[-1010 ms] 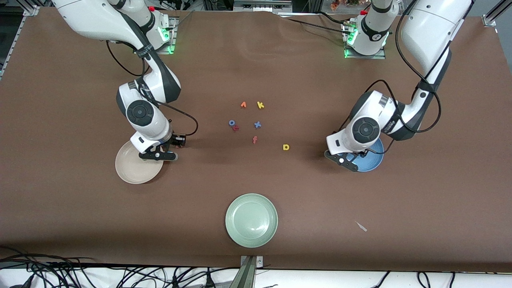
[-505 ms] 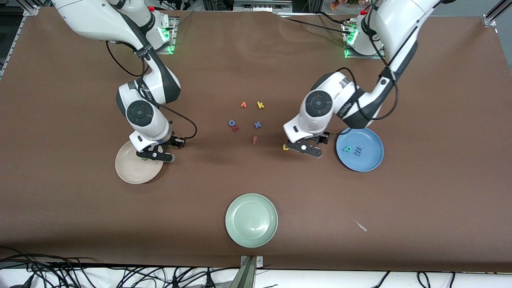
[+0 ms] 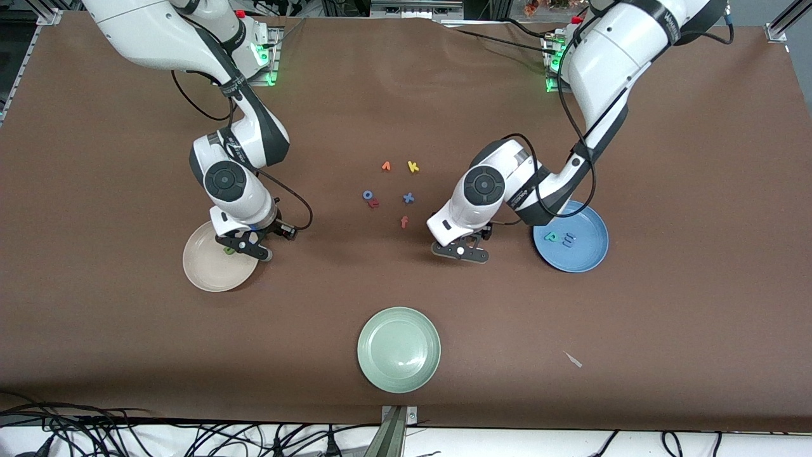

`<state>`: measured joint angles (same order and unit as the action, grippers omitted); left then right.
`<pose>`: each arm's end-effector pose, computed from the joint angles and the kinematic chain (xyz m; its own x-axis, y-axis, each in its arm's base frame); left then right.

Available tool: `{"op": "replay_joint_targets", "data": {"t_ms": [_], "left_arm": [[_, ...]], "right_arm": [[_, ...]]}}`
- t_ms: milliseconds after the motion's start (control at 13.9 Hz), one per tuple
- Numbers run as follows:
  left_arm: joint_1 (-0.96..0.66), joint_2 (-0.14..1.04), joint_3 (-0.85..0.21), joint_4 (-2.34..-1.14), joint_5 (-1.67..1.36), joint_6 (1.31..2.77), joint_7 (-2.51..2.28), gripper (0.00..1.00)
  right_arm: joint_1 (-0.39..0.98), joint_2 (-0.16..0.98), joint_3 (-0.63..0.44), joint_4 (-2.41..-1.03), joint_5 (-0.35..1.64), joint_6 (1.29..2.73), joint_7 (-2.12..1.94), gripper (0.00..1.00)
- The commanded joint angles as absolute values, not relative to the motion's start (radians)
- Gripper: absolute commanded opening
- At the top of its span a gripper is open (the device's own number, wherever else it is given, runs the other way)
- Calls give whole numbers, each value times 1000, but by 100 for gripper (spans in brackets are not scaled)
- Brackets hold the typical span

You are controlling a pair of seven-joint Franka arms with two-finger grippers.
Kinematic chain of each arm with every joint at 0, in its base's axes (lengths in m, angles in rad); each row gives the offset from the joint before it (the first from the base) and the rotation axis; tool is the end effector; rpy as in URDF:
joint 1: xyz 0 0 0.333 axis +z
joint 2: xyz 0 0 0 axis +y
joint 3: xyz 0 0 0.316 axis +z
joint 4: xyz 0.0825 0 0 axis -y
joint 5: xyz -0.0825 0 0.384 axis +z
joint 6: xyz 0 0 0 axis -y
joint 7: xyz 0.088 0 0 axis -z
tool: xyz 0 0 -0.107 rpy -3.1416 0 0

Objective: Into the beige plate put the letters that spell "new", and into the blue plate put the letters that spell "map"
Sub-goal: 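Pinch the pink m with the right gripper while the left gripper pinches yellow a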

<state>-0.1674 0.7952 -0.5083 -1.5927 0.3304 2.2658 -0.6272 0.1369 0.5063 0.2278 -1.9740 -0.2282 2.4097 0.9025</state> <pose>0.5745 -0.3877 0.2074 0.9883 -0.1384 -0.0645 -0.1328 -0.9876 0.0842 0.5699 0.2124 0.2114 0.9254 -0.3789 -0.0065 -0.3778 -0.9238 0.0620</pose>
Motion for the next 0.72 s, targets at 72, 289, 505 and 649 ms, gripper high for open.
{"op": "replay_joint_targets", "data": {"t_ms": [72,289,505,649], "left_arm": [[-176,830,-505,-1581,371,2273,-698,74],[-178,831,-502,-1604,373,2273,-698,74],[-181,833,-497,-1621,373,2272,-698,60],[-181,833,-495,-1621,371,2272,-698,25]], "right_arm": [[135,518,230,-2031,-213,2493,934,63],[133,515,229,-2057,-215,2510,936,63],[133,505,227,-2077,-215,2503,934,63],[132,502,224,-2077,-216,2500,931,63]]}}
